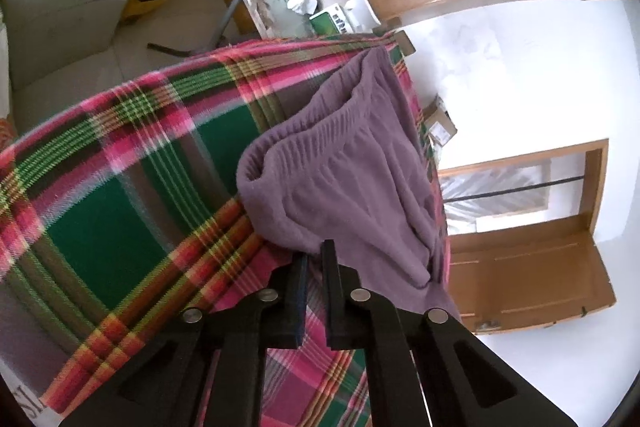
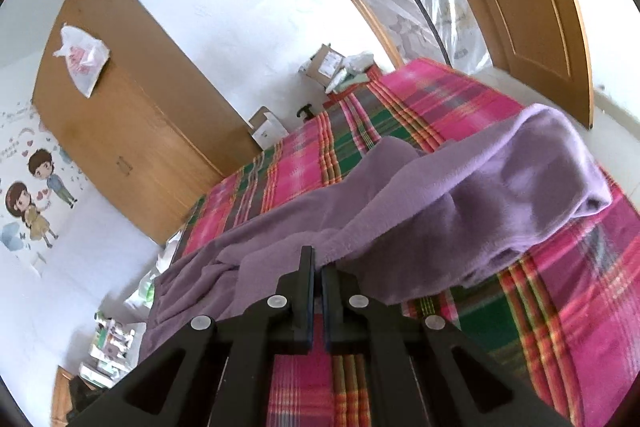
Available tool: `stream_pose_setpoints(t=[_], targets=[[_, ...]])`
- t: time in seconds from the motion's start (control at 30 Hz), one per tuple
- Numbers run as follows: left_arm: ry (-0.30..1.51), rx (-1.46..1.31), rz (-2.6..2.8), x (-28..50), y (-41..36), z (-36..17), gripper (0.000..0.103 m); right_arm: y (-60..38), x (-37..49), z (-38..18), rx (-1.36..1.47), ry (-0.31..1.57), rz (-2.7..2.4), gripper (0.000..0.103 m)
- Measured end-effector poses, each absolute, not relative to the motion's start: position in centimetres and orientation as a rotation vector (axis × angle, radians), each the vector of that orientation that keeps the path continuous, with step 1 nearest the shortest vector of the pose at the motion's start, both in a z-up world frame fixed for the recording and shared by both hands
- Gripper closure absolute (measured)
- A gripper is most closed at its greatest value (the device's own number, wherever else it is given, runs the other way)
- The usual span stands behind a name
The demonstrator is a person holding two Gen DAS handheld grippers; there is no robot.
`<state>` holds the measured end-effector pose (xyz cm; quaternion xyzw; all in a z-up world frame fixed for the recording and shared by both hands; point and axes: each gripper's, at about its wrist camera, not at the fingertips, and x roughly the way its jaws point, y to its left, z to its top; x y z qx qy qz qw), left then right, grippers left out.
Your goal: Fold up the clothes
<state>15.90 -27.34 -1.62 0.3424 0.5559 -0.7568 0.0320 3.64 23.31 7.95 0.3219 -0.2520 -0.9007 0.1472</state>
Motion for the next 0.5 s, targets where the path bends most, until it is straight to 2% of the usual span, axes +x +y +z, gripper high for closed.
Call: stream_pose_setpoints(t=[0.2,0.27,0.37,0.4,0.5], targets=[[1.668,1.072,-2.332,16.2,-27.4,-1.5,0.098,24.0,5.5,8.1,0.916,-0.736,-2.616,0.100],[1.643,1.071,-2.327,16.4,-27.5,-1.4,0.092,24.4,6.0,7.5,0.938,-0.772,-2.605,0.100],[1.606,1.070,-2.320,16.7,-27.6,-1.2,0.090,24.5,6.7,6.8,0.965,-0.779,-2.604,0.100],[1.593,1.069,-2.318,16.9,-27.7,-1.2,0.084,24.7,7.1,6.6,0.972,-0.788,-2.600,0.100],[1.629,1.043,-2.293,16.8,-28.1,-1.4,0.075,25.1,7.7,6.0,0.990,-0.804,-2.598,0.100]])
